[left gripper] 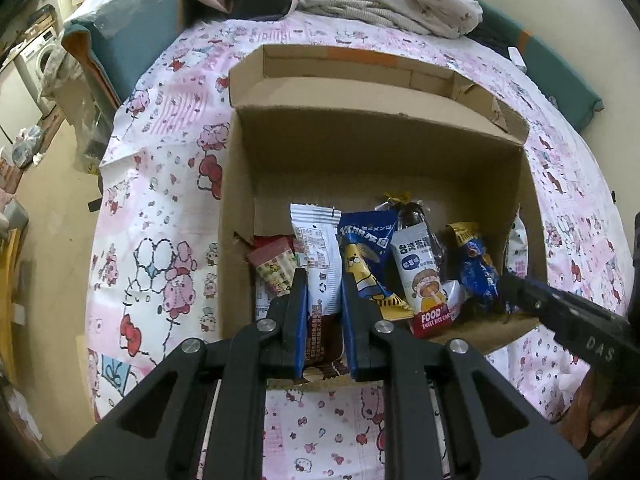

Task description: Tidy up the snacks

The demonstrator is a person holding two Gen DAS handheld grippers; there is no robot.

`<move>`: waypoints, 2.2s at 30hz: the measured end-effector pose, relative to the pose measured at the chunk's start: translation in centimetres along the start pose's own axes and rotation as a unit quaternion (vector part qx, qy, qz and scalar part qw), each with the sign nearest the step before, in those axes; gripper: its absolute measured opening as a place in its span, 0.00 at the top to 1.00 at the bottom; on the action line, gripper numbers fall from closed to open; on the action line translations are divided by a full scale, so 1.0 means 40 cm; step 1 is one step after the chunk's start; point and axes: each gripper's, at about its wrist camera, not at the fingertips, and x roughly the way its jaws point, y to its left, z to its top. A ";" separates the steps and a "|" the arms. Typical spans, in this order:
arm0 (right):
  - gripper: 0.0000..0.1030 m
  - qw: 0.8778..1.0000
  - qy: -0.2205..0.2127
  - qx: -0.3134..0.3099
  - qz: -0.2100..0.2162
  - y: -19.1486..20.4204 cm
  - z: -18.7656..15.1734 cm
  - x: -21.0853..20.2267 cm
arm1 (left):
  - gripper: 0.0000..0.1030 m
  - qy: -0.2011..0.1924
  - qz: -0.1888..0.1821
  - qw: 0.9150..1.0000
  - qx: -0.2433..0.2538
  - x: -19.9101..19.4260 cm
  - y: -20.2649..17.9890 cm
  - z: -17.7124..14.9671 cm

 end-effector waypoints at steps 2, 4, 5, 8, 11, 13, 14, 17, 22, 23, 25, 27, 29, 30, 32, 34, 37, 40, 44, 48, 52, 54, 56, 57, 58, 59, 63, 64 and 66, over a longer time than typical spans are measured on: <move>0.79 1.000 0.007 -0.004 -0.011 0.004 -0.005 0.010 | 0.86 0.005 -0.004 1.000 -0.002 0.014 0.000 -0.002; 0.79 1.000 0.009 -0.007 -0.024 0.007 -0.011 0.014 | 0.86 0.008 -0.006 1.000 -0.006 0.022 0.001 -0.004; 0.79 1.000 0.013 -0.003 -0.024 0.005 -0.013 0.019 | 0.85 0.011 -0.009 1.000 -0.008 0.026 0.002 -0.005; 0.76 0.999 0.021 0.007 -0.031 -0.003 -0.011 0.023 | 0.54 0.024 -0.015 1.000 -0.013 0.035 0.006 -0.010; 0.45 0.999 0.004 0.017 -0.033 -0.010 -0.008 0.003 | 0.28 0.004 0.001 1.000 -0.019 0.013 0.012 -0.015; 0.29 0.999 -0.018 0.017 -0.032 -0.010 -0.007 -0.020 | 0.27 -0.002 0.007 1.000 -0.018 -0.001 0.016 -0.015; 0.29 0.999 -0.026 0.017 -0.035 -0.011 -0.006 -0.030 | 0.27 -0.003 0.008 1.000 -0.018 -0.010 0.020 -0.016; 0.28 0.998 -0.046 0.023 -0.031 -0.017 -0.007 -0.058 | 0.27 -0.015 0.015 1.000 -0.021 -0.050 0.037 -0.022; 0.10 0.996 -0.072 0.016 -0.042 -0.002 -0.040 -0.117 | 0.27 -0.058 0.032 0.998 -0.019 -0.136 0.079 -0.063; 0.10 0.996 -0.076 0.012 -0.044 0.004 -0.050 -0.128 | 0.27 -0.066 0.034 0.997 -0.023 -0.153 0.090 -0.076; 0.08 0.995 -0.084 -0.001 -0.049 0.020 -0.067 -0.148 | 0.27 -0.076 0.033 0.996 -0.035 -0.177 0.109 -0.097; 0.08 0.994 -0.090 -0.013 -0.059 0.036 -0.087 -0.163 | 0.27 -0.087 0.034 0.995 -0.047 -0.204 0.124 -0.126; 0.08 0.993 -0.094 -0.017 -0.063 0.043 -0.107 -0.175 | 0.27 -0.089 0.032 0.994 -0.049 -0.218 0.129 -0.144; 0.08 0.993 -0.099 -0.017 -0.069 0.046 -0.121 -0.184 | 0.27 -0.090 0.031 0.994 -0.050 -0.226 0.132 -0.155; 0.08 0.989 -0.115 -0.029 -0.090 0.062 -0.153 -0.203 | 0.27 -0.099 0.029 0.993 -0.049 -0.244 0.135 -0.178; 0.08 0.987 -0.121 -0.038 -0.096 0.075 -0.171 -0.215 | 0.27 -0.110 0.033 0.992 -0.044 -0.258 0.132 -0.196; 0.08 0.982 -0.142 -0.052 -0.114 0.094 -0.208 -0.238 | 0.27 -0.126 0.034 0.991 -0.033 -0.278 0.122 -0.226; 0.07 0.977 -0.154 -0.064 -0.129 0.110 -0.247 -0.251 | 0.19 -0.127 0.028 0.991 -0.026 -0.276 0.110 -0.255; 0.07 0.974 -0.163 -0.058 -0.144 0.114 -0.288 -0.251 | 0.04 -0.128 0.022 0.991 -0.026 -0.269 0.094 -0.273; 0.07 0.972 -0.163 -0.068 -0.158 0.123 -0.298 -0.241 | 0.02 -0.141 0.033 0.989 -0.003 -0.276 0.073 -0.280; 0.07 0.969 -0.168 -0.070 -0.166 0.126 -0.294 -0.239 | 0.01 -0.140 0.037 0.989 0.001 -0.274 0.069 -0.282; 0.06 0.969 -0.169 -0.068 -0.166 0.125 -0.293 -0.238 | 0.01 -0.140 0.035 0.990 -0.002 -0.274 0.073 -0.282; 0.06 0.968 -0.171 -0.070 -0.168 0.129 -0.292 -0.237 | 0.00 -0.137 0.031 0.990 -0.006 -0.272 0.076 -0.282; 0.06 0.968 -0.171 -0.072 -0.169 0.131 -0.291 -0.236 | 0.00 -0.136 0.032 0.990 -0.007 -0.272 0.076 -0.281; 0.06 0.968 -0.171 -0.073 -0.169 0.132 -0.292 -0.235 | 0.00 -0.136 0.034 0.990 -0.006 -0.271 0.076 -0.281; 0.06 0.968 -0.171 -0.075 -0.168 0.134 -0.292 -0.233 | 0.00 -0.137 0.035 0.990 -0.005 -0.271 0.075 -0.282; 0.06 0.968 -0.171 -0.080 -0.168 0.138 -0.294 -0.233 | 0.00 -0.137 0.029 0.990 -0.007 -0.271 0.076 -0.281; 0.06 0.968 -0.171 -0.080 -0.167 0.139 -0.295 -0.234 | 0.00 -0.136 0.029 0.990 -0.008 -0.270 0.076 -0.281; 0.06 0.968 -0.172 -0.080 -0.163 0.139 -0.295 -0.235 | 0.00 -0.135 0.030 0.990 -0.008 -0.269 0.077 -0.281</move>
